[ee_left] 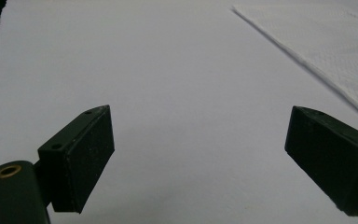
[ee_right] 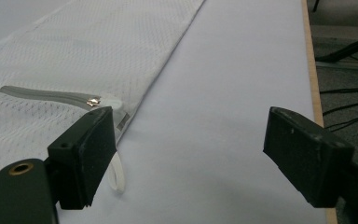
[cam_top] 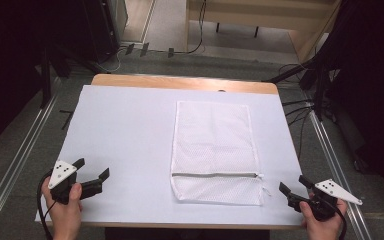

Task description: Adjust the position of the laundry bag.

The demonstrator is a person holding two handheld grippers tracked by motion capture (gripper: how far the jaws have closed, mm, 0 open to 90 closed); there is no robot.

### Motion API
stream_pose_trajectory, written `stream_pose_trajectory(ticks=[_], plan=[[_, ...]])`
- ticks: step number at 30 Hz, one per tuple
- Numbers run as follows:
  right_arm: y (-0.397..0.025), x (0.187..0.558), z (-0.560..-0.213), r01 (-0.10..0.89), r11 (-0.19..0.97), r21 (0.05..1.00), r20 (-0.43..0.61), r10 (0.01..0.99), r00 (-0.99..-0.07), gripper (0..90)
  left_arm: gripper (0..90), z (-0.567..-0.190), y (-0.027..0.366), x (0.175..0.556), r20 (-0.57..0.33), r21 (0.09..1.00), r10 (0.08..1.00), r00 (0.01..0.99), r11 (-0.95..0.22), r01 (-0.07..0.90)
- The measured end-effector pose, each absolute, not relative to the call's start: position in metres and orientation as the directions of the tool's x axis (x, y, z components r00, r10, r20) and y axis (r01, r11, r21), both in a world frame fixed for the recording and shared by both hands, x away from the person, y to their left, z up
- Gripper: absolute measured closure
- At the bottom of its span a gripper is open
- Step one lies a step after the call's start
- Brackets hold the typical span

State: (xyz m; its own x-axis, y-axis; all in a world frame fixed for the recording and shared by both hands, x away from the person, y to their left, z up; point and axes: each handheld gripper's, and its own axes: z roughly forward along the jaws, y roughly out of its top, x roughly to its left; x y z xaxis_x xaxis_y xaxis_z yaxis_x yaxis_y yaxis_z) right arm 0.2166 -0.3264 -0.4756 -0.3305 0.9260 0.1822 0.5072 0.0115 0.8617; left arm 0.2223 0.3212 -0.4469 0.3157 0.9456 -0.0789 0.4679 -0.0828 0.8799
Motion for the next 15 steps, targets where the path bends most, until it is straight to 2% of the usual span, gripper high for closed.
stream_pose_trajectory(ticks=[5, 9, 12, 15], plan=[[-0.327, 0.213, -0.476, 0.505, 0.015, 0.863, 0.174, 0.930, -0.324, 18.8, 9.0, -0.446, 0.306, 0.226, -0.101, 0.875, 0.935, 0.339, -0.079, 0.478], [-0.327, 0.211, -0.475, 0.499, 0.005, 0.867, 0.180, 0.929, -0.322, 19.5, 13.6, -0.444, 0.292, 0.229, -0.108, 0.875, 0.929, 0.355, -0.080, 0.477], [-0.324, 0.211, -0.474, 0.498, -0.002, 0.867, 0.183, 0.931, -0.315, 19.3, 13.9, -0.443, 0.268, 0.236, -0.132, 0.864, 0.921, 0.368, -0.075, 0.498], [-0.322, 0.213, -0.475, 0.499, 0.005, 0.867, 0.180, 0.929, -0.322, 19.3, 14.5, -0.444, 0.240, 0.244, -0.091, 0.841, 0.930, 0.356, -0.119, 0.527]])
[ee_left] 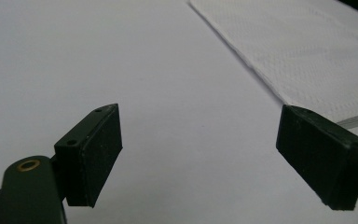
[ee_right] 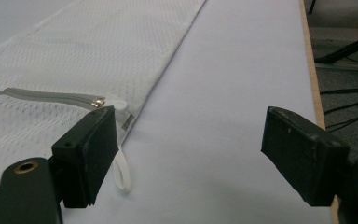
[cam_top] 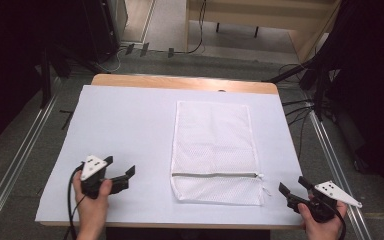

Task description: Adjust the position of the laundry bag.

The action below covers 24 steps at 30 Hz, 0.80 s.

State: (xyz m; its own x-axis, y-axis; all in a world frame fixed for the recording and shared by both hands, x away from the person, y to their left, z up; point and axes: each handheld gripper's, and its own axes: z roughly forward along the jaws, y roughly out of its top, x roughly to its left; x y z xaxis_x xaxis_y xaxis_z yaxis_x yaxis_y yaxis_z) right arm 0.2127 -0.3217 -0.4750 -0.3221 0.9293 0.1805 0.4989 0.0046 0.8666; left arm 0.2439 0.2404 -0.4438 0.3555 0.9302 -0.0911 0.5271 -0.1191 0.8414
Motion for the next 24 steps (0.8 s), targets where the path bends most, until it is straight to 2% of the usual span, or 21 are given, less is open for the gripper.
stream_pose_trajectory(ticks=[4, 5, 7, 11, 12, 13, 18, 19, 20, 21, 22, 24], plan=[[-0.319, 0.214, -0.476, 0.501, 0.007, 0.865, 0.181, 0.928, -0.326, 19.3, 16.5, -0.442, 0.220, 0.255, -0.130, 0.828, 0.921, 0.368, -0.103, 0.551], [-0.318, 0.214, -0.476, 0.501, 0.007, 0.866, 0.180, 0.929, -0.324, 19.3, 22.3, -0.441, 0.208, 0.265, -0.171, 0.820, 0.920, 0.353, -0.066, 0.569], [-0.318, 0.214, -0.476, 0.502, -0.008, 0.865, 0.194, 0.928, -0.319, 19.5, 32.4, -0.440, 0.195, 0.277, -0.181, 0.803, 0.921, 0.344, -0.063, 0.592], [-0.315, 0.215, -0.474, 0.503, 0.001, 0.864, 0.164, 0.945, -0.284, 20.7, 41.4, -0.444, 0.173, 0.300, -0.230, 0.770, 0.889, 0.397, -0.083, 0.632], [-0.314, 0.215, -0.474, 0.502, 0.005, 0.865, 0.154, 0.949, -0.276, 21.1, 42.3, -0.444, 0.173, 0.300, -0.230, 0.770, 0.889, 0.397, -0.083, 0.632], [-0.313, 0.216, -0.474, 0.499, 0.010, 0.867, 0.147, 0.950, -0.275, 21.4, 43.9, -0.448, 0.166, 0.311, -0.290, 0.746, 0.869, 0.401, -0.057, 0.663], [-0.310, 0.216, -0.474, 0.501, 0.013, 0.865, 0.143, 0.952, -0.272, 24.0, 54.3, -0.457, 0.157, 0.331, -0.353, 0.690, 0.852, 0.386, -0.041, 0.723], [-0.312, 0.215, -0.473, 0.485, -0.014, 0.875, 0.168, 0.947, -0.275, 35.6, 55.9, -0.459, 0.156, 0.335, -0.409, 0.656, 0.840, 0.358, -0.003, 0.755], [-0.312, 0.215, -0.473, 0.485, -0.014, 0.875, 0.168, 0.947, -0.275, 35.6, 57.5, -0.459, 0.156, 0.335, -0.409, 0.656, 0.840, 0.358, -0.003, 0.755], [-0.317, 0.211, -0.472, 0.457, -0.092, 0.885, 0.232, 0.937, -0.261, 39.8, 58.0, -0.459, 0.156, 0.339, -0.410, 0.639, 0.850, 0.329, 0.011, 0.769], [-0.318, 0.211, -0.471, 0.451, -0.112, 0.885, 0.248, 0.935, -0.255, 40.0, 58.7, -0.459, 0.156, 0.342, -0.414, 0.635, 0.853, 0.319, 0.020, 0.772], [-0.319, 0.211, -0.471, 0.453, -0.106, 0.885, 0.242, 0.936, -0.253, 40.5, 61.1, -0.458, 0.158, 0.345, -0.429, 0.626, 0.848, 0.312, 0.030, 0.779]])
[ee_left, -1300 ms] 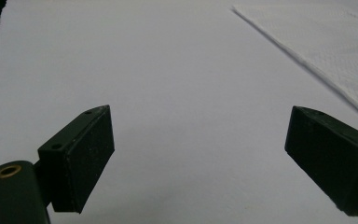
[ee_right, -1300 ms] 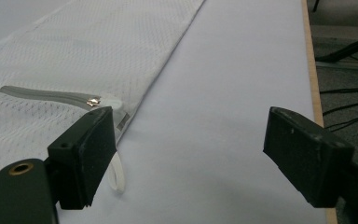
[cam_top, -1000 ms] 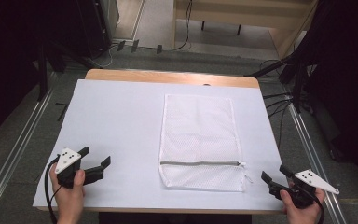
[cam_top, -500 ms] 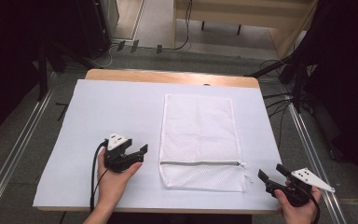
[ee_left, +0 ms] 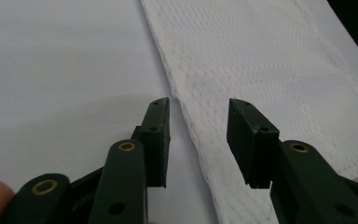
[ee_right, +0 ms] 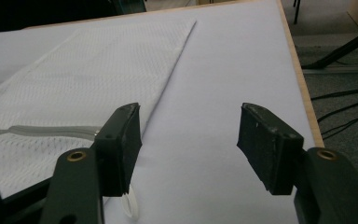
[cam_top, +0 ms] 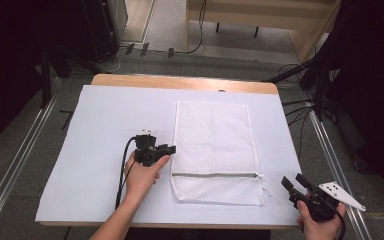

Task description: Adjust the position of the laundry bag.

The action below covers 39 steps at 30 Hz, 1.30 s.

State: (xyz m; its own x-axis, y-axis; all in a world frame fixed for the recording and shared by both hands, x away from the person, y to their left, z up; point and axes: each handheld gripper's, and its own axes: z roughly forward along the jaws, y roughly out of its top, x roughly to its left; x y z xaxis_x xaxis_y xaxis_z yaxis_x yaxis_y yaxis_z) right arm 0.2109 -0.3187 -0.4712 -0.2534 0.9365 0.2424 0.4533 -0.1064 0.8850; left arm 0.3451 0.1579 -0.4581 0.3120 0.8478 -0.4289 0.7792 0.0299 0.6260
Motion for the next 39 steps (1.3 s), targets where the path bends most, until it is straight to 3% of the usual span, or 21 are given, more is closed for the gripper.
stream_pose_trajectory(ticks=[1, 7, 14, 17, 20, 22, 25, 32, 39], plan=[[-0.318, 0.211, -0.472, 0.463, -0.092, 0.882, 0.238, 0.934, -0.267, 40.9, 62.2, -0.456, 0.159, 0.350, -0.477, 0.598, 0.826, 0.300, 0.055, 0.800], [-0.310, 0.210, -0.472, 0.473, -0.079, 0.878, 0.243, 0.924, -0.297, 43.9, 63.6, -0.455, 0.149, 0.357, -0.445, 0.563, 0.842, 0.306, -0.003, 0.827], [-0.311, 0.208, -0.471, 0.457, -0.069, 0.887, 0.218, 0.934, -0.282, 45.2, 61.9, -0.460, 0.144, 0.359, -0.474, 0.511, 0.832, 0.287, -0.005, 0.859], [-0.313, 0.208, -0.470, 0.456, -0.083, 0.886, 0.225, 0.937, -0.266, 45.2, 66.2, -0.460, 0.136, 0.359, -0.420, 0.516, 0.857, 0.299, -0.046, 0.855], [-0.312, 0.208, -0.471, 0.460, -0.079, 0.885, 0.222, 0.938, -0.265, 45.2, 80.0, -0.460, 0.129, 0.360, -0.376, 0.518, 0.866, 0.330, -0.098, 0.850], [-0.311, 0.208, -0.471, 0.461, -0.076, 0.884, 0.221, 0.938, -0.268, 45.2, 89.6, -0.462, 0.127, 0.360, -0.396, 0.508, 0.852, 0.341, -0.106, 0.855], [-0.309, 0.208, -0.472, 0.460, -0.064, 0.885, 0.210, 0.939, -0.273, 45.2, 90.0, -0.462, 0.128, 0.359, -0.402, 0.514, 0.838, 0.368, -0.126, 0.848], [-0.309, 0.207, -0.473, 0.469, -0.054, 0.882, 0.206, 0.938, -0.280, 45.2, 90.0, -0.452, 0.150, 0.349, -0.438, 0.533, 0.815, 0.379, -0.105, 0.840], [-0.301, 0.206, -0.473, 0.469, -0.025, 0.883, 0.182, 0.939, -0.293, 45.1, 90.0, -0.446, 0.198, 0.337, -0.464, 0.539, 0.807, 0.364, -0.069, 0.840]])
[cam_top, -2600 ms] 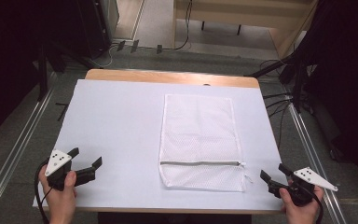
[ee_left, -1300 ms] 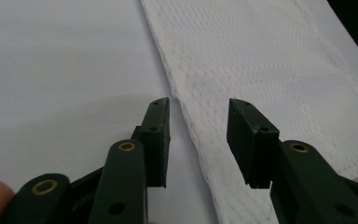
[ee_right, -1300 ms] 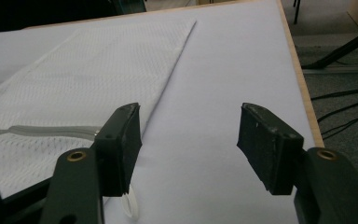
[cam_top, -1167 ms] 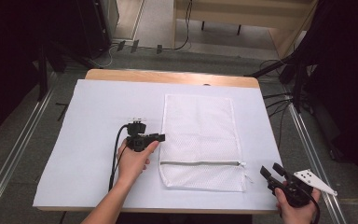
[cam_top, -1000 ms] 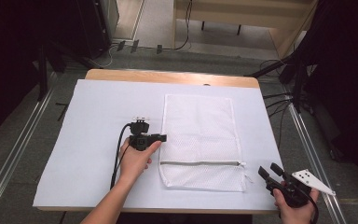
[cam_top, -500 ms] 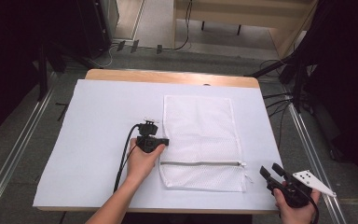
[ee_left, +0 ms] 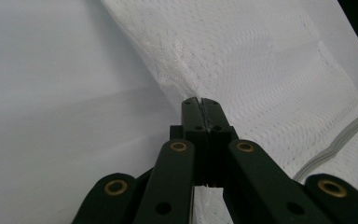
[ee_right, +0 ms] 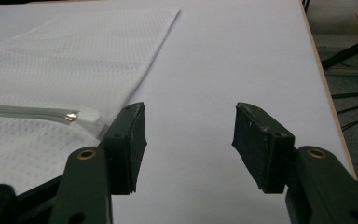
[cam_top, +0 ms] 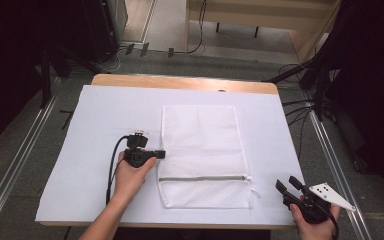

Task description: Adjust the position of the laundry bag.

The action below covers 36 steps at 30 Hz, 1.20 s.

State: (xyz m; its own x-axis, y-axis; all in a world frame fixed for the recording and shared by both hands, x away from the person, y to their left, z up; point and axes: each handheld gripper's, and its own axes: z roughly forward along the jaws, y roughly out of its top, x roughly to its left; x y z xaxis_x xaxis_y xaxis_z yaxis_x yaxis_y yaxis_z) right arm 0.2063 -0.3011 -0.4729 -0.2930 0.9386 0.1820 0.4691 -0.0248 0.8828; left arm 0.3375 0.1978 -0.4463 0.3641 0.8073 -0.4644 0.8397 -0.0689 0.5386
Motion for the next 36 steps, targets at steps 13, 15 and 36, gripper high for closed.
stream_pose_trajectory(ticks=[13, 15, 36], plan=[[-0.291, 0.207, -0.472, 0.470, -0.001, 0.883, 0.179, 0.925, -0.334, 40.7, 90.0, -0.448, 0.258, 0.327, -0.488, 0.513, 0.825, 0.285, 0.006, 0.858], [-0.291, 0.206, -0.473, 0.468, 0.001, 0.884, 0.174, 0.928, -0.329, 38.4, 90.0, -0.450, 0.259, 0.326, -0.469, 0.512, 0.837, 0.282, -0.002, 0.859], [-0.252, 0.196, -0.452, 0.477, 0.059, 0.877, 0.146, 0.913, -0.382, 28.4, 36.1, -0.437, 0.259, 0.258, -0.252, 0.835, 0.898, 0.361, 0.013, 0.550]])
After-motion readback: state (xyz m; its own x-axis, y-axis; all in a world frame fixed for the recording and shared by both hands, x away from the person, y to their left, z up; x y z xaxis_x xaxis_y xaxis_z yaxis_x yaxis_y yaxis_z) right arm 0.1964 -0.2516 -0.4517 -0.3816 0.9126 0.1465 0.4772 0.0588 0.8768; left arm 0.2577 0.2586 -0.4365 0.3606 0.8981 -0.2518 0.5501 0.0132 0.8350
